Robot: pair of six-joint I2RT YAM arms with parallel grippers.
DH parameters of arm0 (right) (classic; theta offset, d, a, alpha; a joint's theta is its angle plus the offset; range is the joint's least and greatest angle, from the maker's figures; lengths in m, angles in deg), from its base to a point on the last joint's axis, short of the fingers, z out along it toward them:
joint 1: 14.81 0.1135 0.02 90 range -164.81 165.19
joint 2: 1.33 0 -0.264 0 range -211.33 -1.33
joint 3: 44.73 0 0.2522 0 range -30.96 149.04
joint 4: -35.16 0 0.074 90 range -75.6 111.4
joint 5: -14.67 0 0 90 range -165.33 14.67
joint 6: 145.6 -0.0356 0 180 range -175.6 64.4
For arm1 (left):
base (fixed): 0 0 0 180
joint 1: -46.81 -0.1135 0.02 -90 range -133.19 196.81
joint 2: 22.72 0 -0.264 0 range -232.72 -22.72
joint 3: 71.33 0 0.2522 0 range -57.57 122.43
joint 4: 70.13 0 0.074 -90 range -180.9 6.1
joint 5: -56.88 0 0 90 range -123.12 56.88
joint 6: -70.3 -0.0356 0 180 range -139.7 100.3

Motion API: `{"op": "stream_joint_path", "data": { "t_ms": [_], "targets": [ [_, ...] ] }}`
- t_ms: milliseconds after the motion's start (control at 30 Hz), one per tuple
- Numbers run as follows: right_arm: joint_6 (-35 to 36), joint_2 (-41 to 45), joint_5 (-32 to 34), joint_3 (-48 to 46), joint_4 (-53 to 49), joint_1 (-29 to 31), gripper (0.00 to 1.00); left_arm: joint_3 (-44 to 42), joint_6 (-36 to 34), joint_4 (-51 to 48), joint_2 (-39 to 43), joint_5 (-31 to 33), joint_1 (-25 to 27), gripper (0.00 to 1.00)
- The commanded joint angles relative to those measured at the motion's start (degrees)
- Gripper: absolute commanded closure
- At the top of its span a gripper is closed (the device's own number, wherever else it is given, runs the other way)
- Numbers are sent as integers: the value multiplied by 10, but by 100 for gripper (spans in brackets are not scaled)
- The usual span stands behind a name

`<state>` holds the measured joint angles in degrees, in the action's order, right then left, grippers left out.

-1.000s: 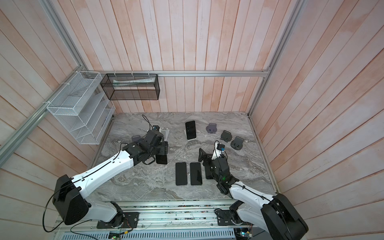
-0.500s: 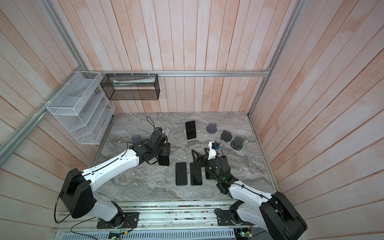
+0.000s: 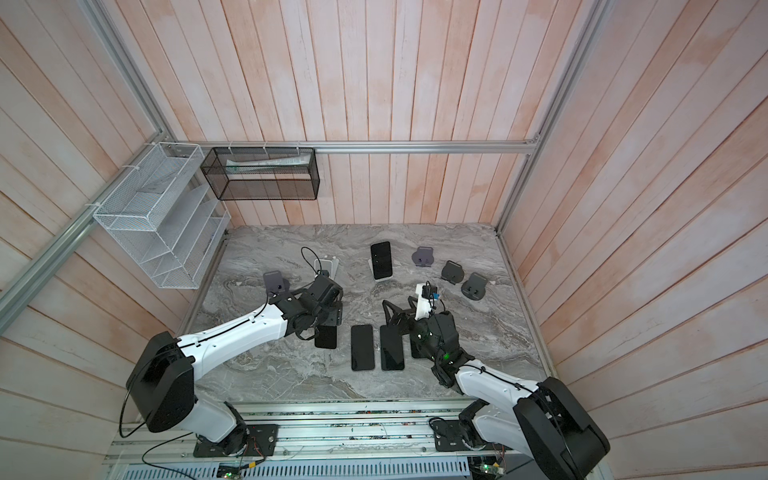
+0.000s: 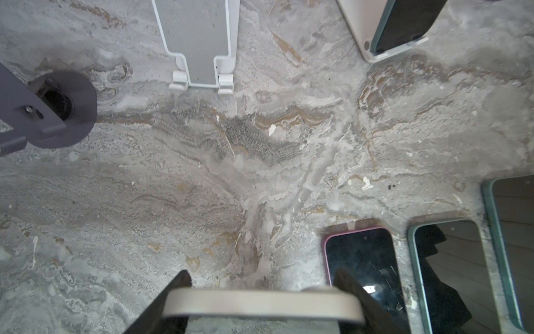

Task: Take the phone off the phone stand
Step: 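Carry the phone with the left gripper nearer the robot beside the flat phones, then lower the phone flat beside the other phones and open the left gripper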

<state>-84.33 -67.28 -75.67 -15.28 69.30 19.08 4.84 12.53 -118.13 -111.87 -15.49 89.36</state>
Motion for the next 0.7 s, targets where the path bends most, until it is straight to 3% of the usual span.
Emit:
{"op": "stream_joint_path", "data": {
  "t_ms": [0,667],
  "targets": [
    [-3,-4,-2,13,-14,2,2,-12,21,9,-11,3,8,44],
    [-5,-32,-18,32,-33,2,2,-16,48,57,-86,8,26,45]
  ]
}}
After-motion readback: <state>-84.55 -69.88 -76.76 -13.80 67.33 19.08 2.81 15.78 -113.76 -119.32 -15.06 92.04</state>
